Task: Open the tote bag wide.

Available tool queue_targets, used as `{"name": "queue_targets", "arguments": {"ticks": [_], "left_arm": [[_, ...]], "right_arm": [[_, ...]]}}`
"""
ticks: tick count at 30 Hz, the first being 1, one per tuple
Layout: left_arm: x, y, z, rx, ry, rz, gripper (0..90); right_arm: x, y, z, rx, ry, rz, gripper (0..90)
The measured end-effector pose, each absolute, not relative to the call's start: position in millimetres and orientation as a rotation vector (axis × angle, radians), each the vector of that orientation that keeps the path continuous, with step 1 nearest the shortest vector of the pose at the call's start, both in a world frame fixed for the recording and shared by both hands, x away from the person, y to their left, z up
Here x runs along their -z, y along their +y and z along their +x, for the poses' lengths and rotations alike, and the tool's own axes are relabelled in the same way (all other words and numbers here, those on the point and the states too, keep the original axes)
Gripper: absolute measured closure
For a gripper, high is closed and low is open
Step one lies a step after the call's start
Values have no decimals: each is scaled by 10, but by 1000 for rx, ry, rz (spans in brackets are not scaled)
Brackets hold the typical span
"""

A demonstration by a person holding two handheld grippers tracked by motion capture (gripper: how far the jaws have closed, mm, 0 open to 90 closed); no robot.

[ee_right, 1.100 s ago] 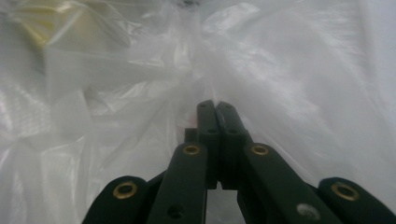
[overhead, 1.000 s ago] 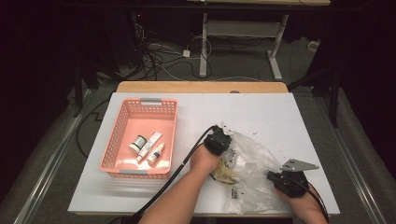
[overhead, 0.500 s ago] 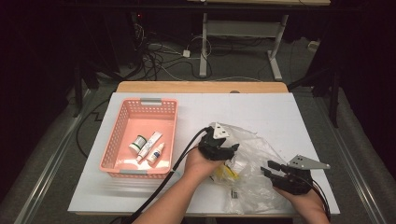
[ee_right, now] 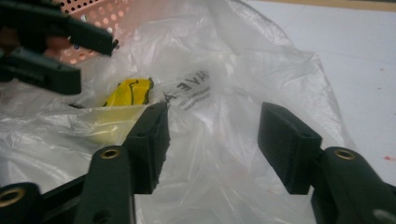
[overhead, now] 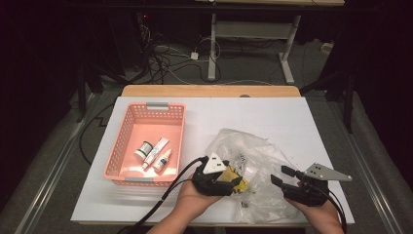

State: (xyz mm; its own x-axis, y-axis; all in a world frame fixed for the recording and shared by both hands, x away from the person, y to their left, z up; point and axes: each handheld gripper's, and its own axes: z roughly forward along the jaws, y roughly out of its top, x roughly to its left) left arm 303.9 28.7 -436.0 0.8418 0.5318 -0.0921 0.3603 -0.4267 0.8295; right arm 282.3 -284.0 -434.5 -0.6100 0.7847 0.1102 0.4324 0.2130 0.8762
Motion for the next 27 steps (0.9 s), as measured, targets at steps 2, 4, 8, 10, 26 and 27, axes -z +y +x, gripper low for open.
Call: {"name": "queue_targets", "arguments": {"ticks": [2, 4, 8, 10, 26, 27], "left_arm": [[4395, 344, 2979, -213, 652, 2079, 333], [4426, 386, 2926, -217, 651, 2092, 333], [4421, 451, 2859, -239, 639, 2077, 330], [4381, 498, 2838, -242, 633, 2054, 316], [4322, 767, 2814, -263, 698, 1961, 142], [4311, 780, 2809, -261, 699, 1958, 125]], "right_arm": [[4326, -2863, 2785, -1341, 2119, 1126, 388], [4313, -2909, 2749, -1344, 2091, 1143, 355], [4291, -2995, 2675, -1364, 2023, 1149, 278], [4286, -3033, 2629, -1367, 1996, 1154, 250], [4390, -3165, 2549, -1345, 1916, 1219, 3], [4389, -3167, 2547, -1347, 1916, 1219, 3]]}}
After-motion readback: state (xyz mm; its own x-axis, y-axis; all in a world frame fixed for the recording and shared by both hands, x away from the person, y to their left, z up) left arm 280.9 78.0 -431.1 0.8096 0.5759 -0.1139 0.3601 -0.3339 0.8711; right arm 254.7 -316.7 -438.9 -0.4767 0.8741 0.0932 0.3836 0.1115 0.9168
